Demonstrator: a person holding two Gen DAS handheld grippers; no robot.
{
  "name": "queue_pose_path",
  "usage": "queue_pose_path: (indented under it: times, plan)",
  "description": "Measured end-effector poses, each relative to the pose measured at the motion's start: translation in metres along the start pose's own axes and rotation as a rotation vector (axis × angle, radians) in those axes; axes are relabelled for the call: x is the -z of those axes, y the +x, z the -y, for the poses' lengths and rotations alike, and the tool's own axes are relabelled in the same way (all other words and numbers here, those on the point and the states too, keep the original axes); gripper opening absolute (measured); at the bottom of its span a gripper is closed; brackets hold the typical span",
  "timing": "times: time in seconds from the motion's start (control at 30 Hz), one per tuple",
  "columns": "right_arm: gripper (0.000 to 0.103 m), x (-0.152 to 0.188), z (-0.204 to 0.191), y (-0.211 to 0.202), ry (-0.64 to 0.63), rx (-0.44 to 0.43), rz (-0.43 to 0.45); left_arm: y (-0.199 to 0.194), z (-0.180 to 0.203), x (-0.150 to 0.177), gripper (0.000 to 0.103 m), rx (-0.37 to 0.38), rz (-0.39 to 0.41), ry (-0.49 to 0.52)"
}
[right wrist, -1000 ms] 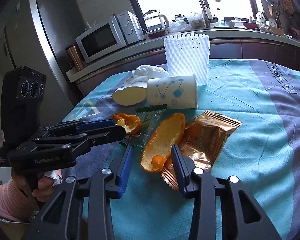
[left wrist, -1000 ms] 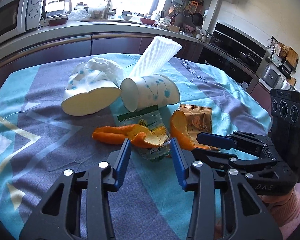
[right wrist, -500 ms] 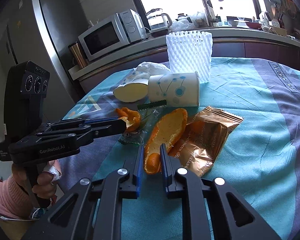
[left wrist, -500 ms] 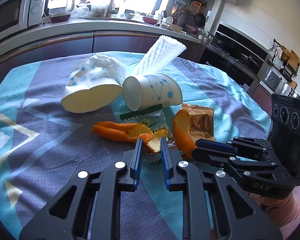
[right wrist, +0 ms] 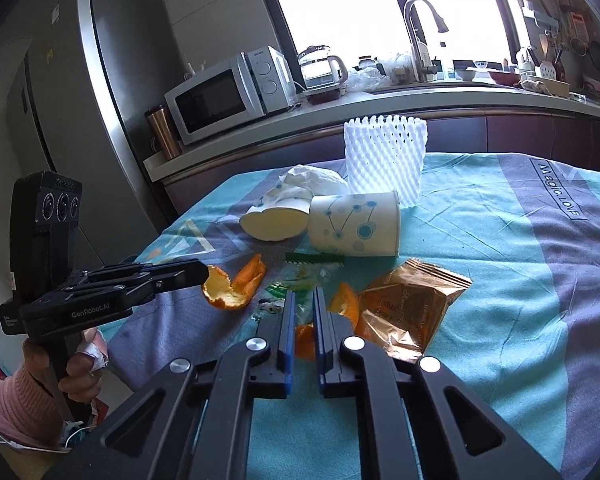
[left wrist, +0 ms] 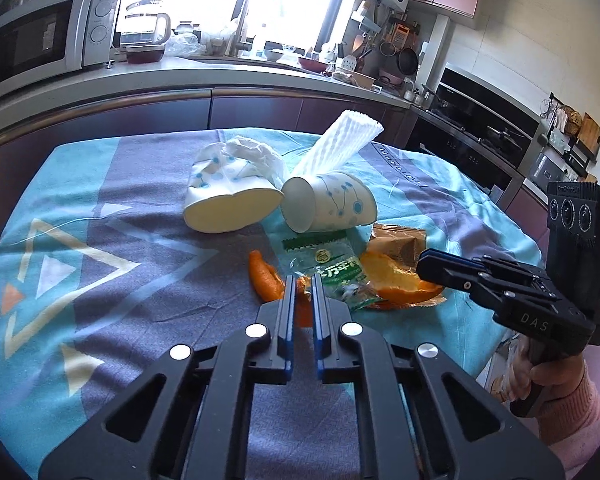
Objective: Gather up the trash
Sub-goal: 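Grasp an orange peel with the left tool while the right tool grasps another peel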
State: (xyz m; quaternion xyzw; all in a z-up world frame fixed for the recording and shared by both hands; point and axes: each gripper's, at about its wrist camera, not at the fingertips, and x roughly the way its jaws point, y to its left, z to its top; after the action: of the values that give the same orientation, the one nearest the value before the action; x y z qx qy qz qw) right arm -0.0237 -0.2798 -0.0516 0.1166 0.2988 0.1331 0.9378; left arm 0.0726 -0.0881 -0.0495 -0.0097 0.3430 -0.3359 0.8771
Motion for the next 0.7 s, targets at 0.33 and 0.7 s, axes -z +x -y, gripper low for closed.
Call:
queue_pose_path:
  times: [0.33, 0.7]
  plan:
    - [0.012, 0.001, 0.011, 0.002, 0.062, 0.021, -0.034, -0.024, -0.022, 0.017, 0.004, -0.045, -0.001, -0.024]
    - [0.028, 0.017, 0.024, 0.019, 0.094, 0.059, -0.127, -0.015, -0.035, 0.038, 0.035, -0.076, -0.078, -0.037]
